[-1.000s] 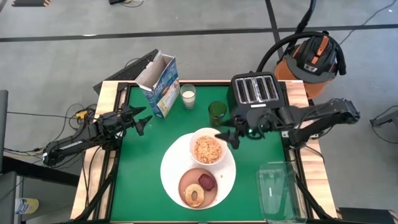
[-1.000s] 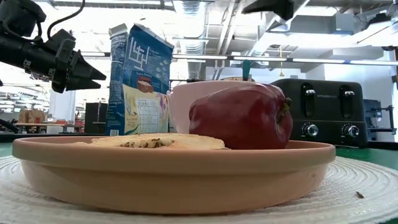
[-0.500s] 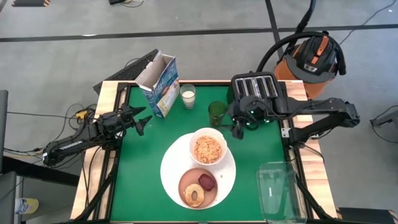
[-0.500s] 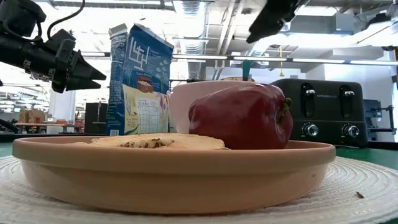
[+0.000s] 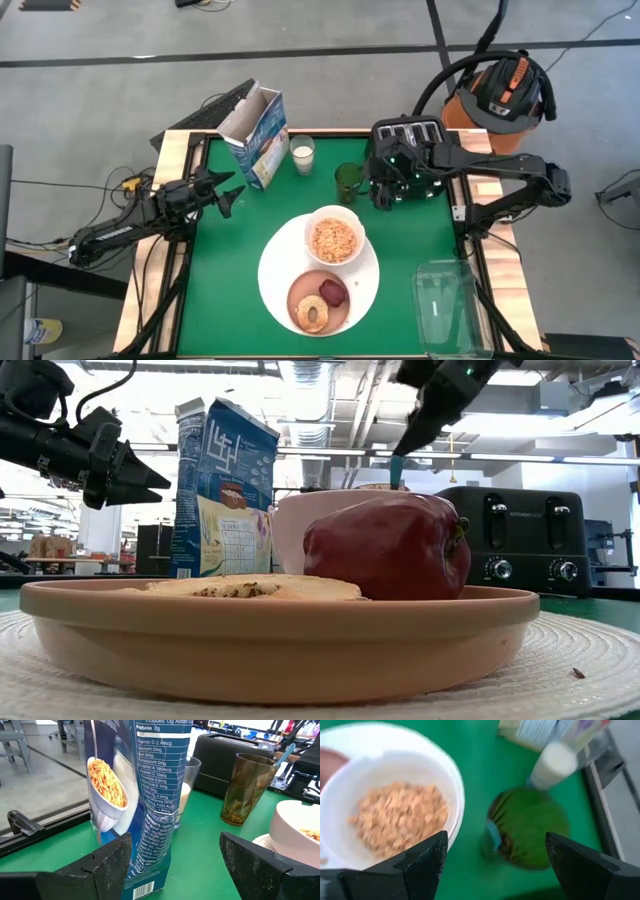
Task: Arrange a breakfast setting
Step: Put the blue spoon from the green glass beside the white bowl
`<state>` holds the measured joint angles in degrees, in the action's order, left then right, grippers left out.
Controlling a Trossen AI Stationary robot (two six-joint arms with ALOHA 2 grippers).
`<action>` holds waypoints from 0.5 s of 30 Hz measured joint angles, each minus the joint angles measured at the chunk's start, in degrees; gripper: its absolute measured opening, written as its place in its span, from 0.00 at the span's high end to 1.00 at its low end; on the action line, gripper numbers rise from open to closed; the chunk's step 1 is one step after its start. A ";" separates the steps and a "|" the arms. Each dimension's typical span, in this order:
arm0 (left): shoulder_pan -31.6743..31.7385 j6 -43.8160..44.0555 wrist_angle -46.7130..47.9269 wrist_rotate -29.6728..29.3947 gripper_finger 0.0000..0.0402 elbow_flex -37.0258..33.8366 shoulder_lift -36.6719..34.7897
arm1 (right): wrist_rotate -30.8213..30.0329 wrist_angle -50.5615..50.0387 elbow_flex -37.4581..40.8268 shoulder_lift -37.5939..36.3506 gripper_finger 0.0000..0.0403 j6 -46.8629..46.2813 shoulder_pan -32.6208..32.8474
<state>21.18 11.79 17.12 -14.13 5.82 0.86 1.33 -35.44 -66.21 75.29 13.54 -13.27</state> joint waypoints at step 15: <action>-0.01 0.00 0.01 0.02 0.28 0.00 -0.02 | 3.24 -0.12 0.15 5.73 0.26 2.01 -0.75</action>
<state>21.17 11.79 17.12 -14.11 5.82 0.85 4.57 -35.57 -66.06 81.01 15.56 -14.02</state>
